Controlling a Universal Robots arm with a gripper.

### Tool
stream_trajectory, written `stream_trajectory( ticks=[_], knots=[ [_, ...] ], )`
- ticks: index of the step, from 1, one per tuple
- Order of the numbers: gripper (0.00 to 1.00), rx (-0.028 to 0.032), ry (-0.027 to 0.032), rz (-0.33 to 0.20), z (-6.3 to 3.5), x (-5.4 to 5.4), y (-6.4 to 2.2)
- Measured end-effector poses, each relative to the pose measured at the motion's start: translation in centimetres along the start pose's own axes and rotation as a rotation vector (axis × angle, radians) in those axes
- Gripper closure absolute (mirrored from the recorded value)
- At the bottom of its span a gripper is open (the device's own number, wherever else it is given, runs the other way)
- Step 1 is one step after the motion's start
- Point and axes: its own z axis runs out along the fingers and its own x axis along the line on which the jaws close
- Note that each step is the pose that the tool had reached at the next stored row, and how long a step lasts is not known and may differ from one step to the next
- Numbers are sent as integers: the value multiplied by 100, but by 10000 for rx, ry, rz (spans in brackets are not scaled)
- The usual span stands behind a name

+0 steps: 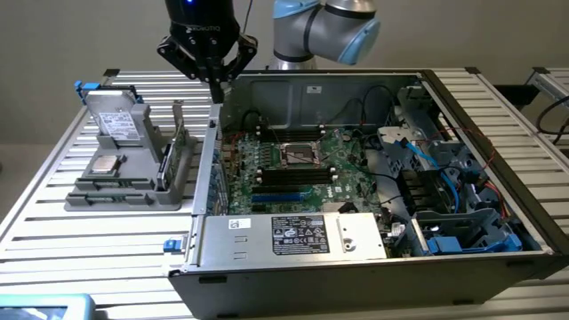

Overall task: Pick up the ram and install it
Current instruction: 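Reach for the ram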

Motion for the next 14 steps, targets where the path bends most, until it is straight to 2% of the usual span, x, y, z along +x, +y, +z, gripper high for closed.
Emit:
stream_trajectory(
  ticks=[14],
  knots=[
    [89,-1,-1,-1,61,634,-52]
  ],
)
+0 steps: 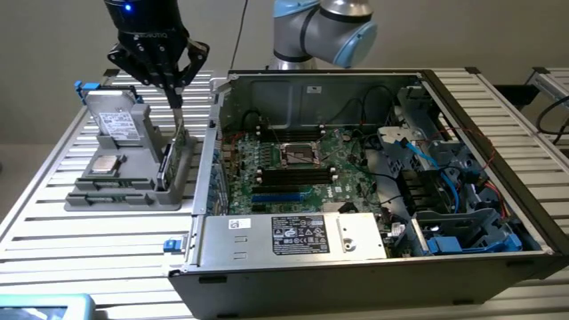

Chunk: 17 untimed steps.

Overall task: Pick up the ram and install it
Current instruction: 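Reach for the ram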

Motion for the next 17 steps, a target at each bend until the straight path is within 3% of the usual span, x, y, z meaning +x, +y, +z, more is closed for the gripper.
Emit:
stream_trajectory(
  ticks=[17],
  knots=[
    [89,1,1,1,193,774,-76]
  ],
)
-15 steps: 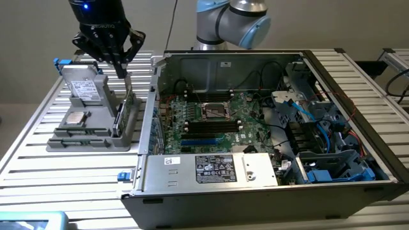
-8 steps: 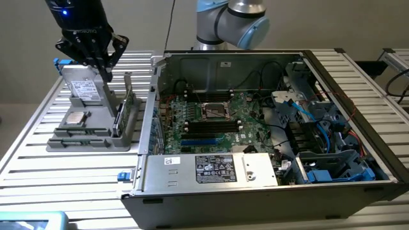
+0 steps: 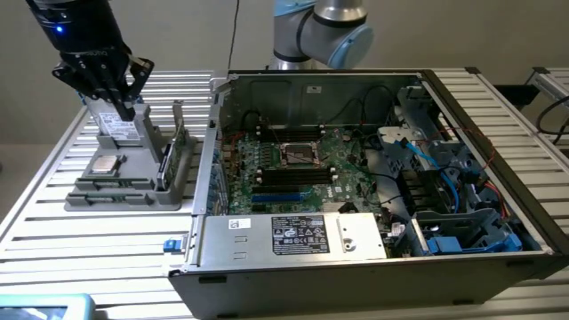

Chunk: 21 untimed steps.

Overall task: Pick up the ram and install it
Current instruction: 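Reach for the ram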

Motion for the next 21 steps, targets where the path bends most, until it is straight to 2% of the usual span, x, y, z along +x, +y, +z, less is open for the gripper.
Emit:
stream_trajectory(
  ticks=[12,15,21],
  knots=[
    [89,0,0,0,60,538,-41],
    [89,-1,0,0,81,596,-46],
    [89,22,6,-1,154,607,-49]
  ],
)
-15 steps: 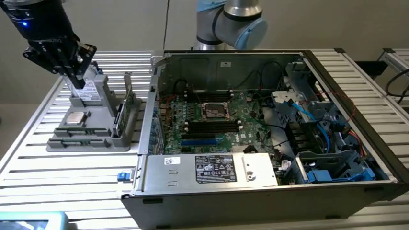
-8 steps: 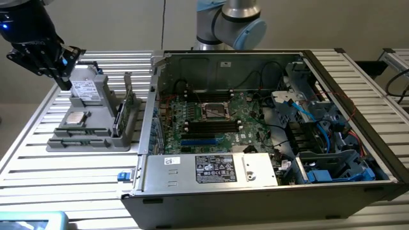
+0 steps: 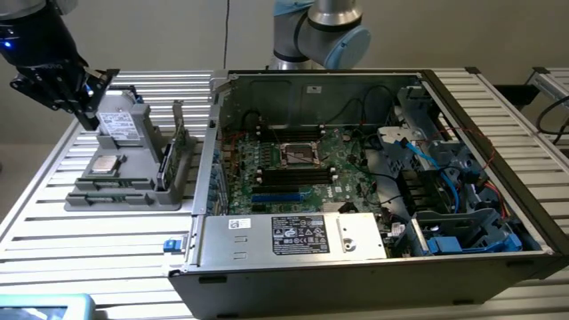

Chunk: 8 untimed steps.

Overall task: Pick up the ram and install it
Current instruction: 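Reach for the ram, then pick up the ram and move it above insertion slot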

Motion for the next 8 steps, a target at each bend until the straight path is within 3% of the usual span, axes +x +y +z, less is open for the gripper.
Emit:
stream_trajectory(
  ticks=[8],
  knots=[
    [89,10,21,-182,57,2,0]
  ],
)
